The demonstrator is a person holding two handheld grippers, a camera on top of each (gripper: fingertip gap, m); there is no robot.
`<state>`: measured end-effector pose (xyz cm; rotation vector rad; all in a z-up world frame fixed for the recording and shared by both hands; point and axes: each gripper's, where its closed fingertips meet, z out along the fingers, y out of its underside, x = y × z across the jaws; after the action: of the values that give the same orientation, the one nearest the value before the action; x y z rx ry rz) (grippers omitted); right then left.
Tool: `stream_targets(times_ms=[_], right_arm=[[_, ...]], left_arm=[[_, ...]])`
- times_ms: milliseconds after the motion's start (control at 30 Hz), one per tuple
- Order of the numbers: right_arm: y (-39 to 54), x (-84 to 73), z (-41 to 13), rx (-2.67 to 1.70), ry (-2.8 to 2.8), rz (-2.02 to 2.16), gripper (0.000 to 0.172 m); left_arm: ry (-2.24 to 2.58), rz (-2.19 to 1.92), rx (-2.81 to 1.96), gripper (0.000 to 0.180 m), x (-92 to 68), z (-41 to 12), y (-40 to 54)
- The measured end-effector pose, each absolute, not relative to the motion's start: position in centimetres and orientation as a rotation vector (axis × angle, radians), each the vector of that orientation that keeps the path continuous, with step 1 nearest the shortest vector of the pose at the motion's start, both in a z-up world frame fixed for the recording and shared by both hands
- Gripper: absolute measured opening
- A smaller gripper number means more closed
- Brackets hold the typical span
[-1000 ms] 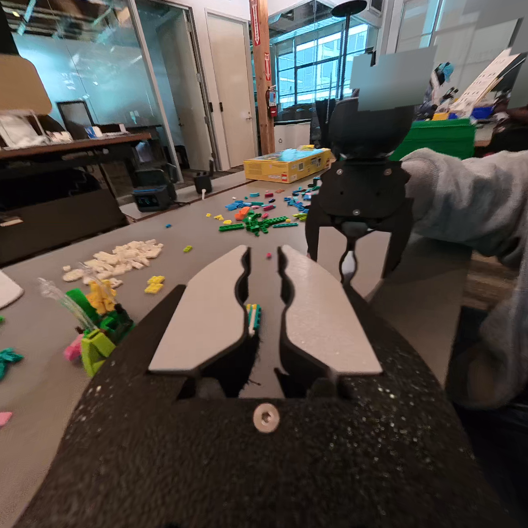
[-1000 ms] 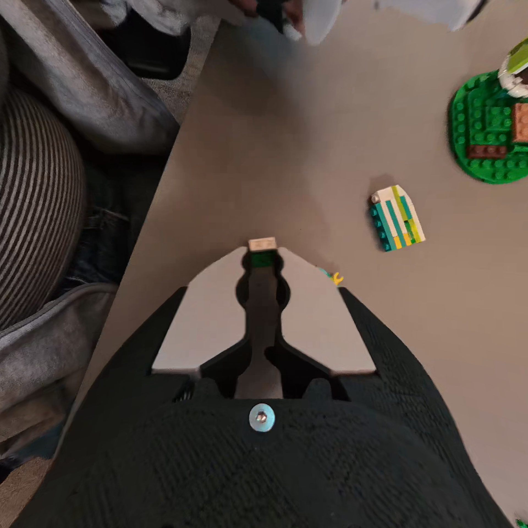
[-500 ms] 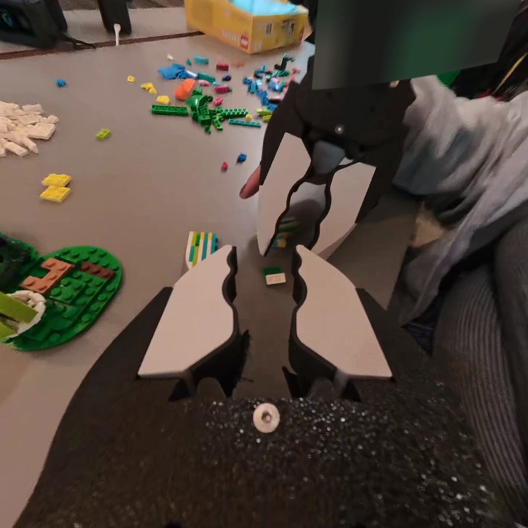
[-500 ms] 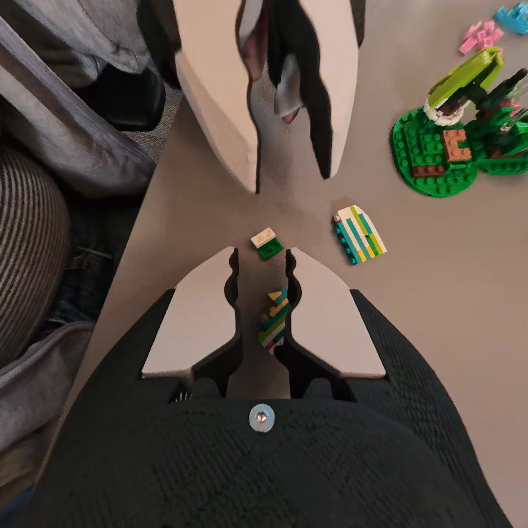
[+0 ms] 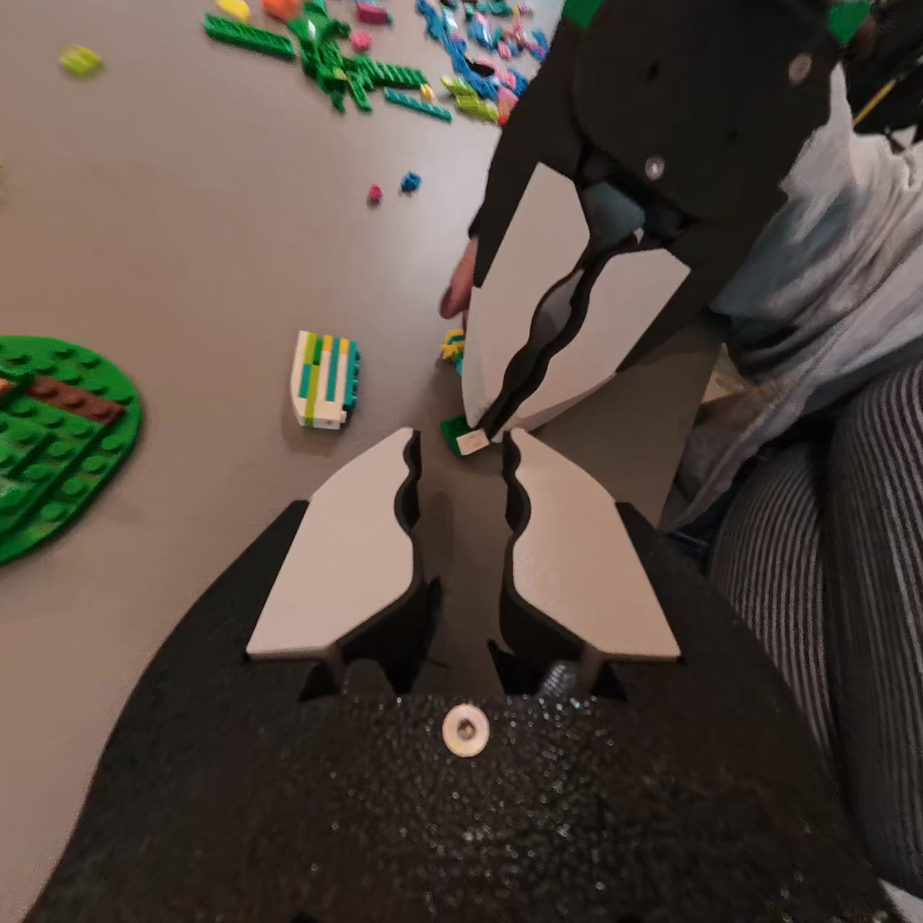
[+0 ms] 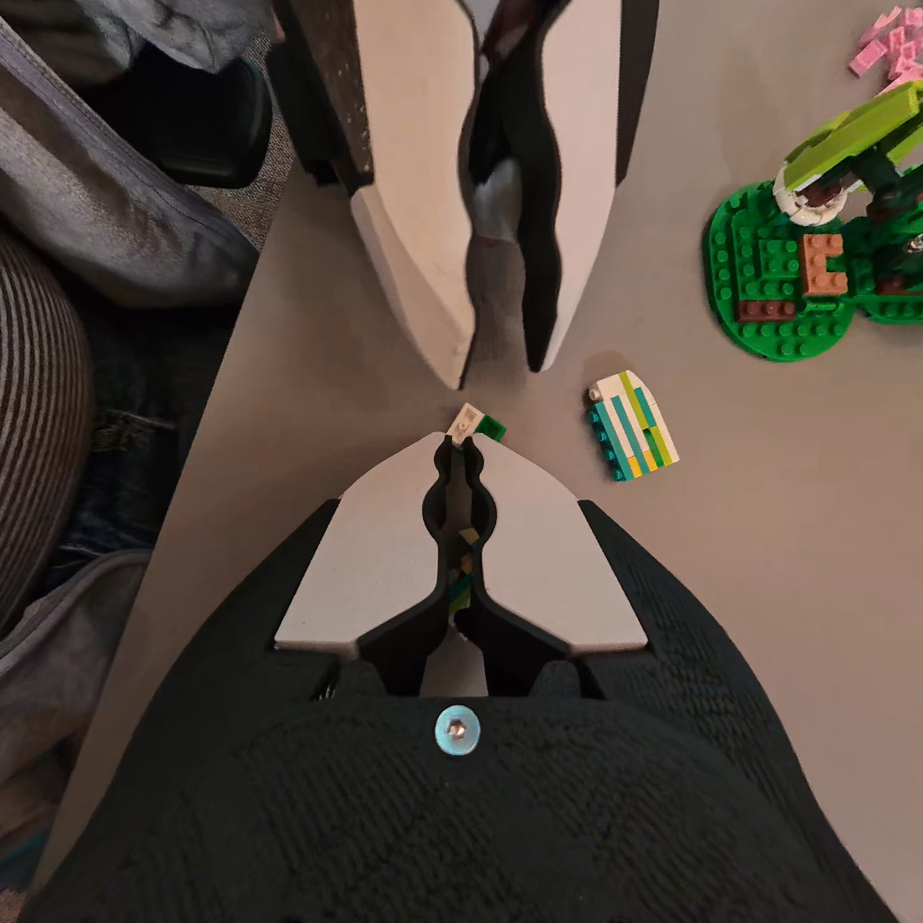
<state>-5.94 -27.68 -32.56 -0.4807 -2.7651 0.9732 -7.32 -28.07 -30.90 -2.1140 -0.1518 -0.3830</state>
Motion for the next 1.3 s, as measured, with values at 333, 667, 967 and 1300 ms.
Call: stream_targets(times_ms=[333,667,967,1300], right_arm=[[-26.9,-5.4,-32.3,-0.538,-2.778,1.031,0.009],[-26.1,-5.8,-30.4,-0.896,-2.638,1.405,0.011],[-27.0,-7.2,-29.7,-1.172,-2.493,1.557,0.018],[-26.9,-7.7,-29.5,-1.357,-2.416,1.634,0.019]], left_arm=[[-0.038,-0.264,-2.268,0.031,-6.4,-32.8,-26.7],[0.161,0.044,-2.305,0.017,-6.8,-33.1,-27.1],[0.378,0.581,-2.158,0.017,-8.0,-30.6,-26.2],[0.499,0.935,-2.129,0.017,-9.1,-30.2,-26.1]])
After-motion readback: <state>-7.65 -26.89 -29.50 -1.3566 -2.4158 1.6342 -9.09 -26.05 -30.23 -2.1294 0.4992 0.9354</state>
